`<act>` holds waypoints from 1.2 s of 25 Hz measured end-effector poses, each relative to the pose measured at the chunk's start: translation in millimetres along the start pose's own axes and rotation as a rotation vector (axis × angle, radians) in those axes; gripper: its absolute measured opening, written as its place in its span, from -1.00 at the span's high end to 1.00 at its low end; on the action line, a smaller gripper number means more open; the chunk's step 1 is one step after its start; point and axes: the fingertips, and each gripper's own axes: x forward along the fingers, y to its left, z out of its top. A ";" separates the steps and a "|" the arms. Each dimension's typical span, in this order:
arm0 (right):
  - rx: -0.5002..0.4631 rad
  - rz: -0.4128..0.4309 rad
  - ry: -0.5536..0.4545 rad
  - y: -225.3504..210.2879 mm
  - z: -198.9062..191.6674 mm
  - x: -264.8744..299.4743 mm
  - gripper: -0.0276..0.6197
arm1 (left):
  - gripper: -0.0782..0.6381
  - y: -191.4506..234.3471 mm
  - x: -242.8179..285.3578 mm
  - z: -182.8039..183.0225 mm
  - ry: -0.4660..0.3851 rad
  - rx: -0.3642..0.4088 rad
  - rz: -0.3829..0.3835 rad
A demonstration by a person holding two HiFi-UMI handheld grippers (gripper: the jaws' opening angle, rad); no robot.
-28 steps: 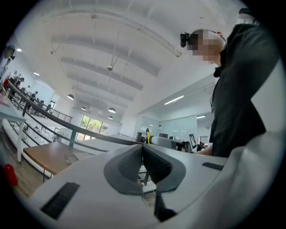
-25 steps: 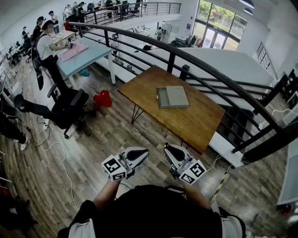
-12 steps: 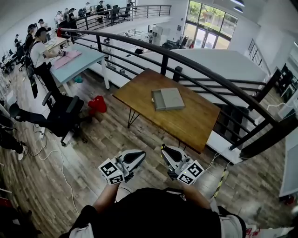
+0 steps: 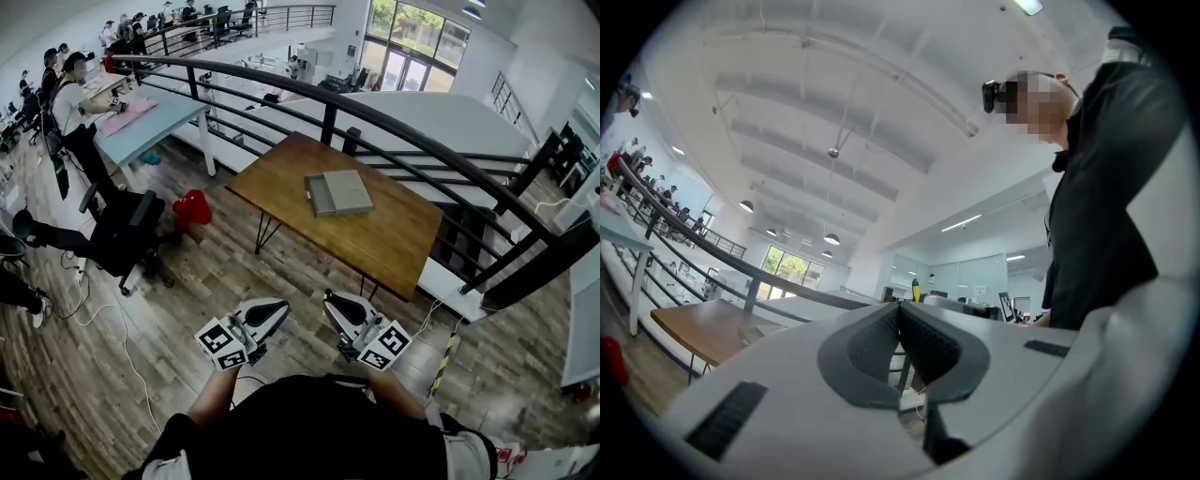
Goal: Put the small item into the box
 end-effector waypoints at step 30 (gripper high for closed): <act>0.020 -0.002 -0.031 -142.5 13.2 56.7 0.73 | 0.74 122.7 66.2 24.4 0.043 0.053 0.078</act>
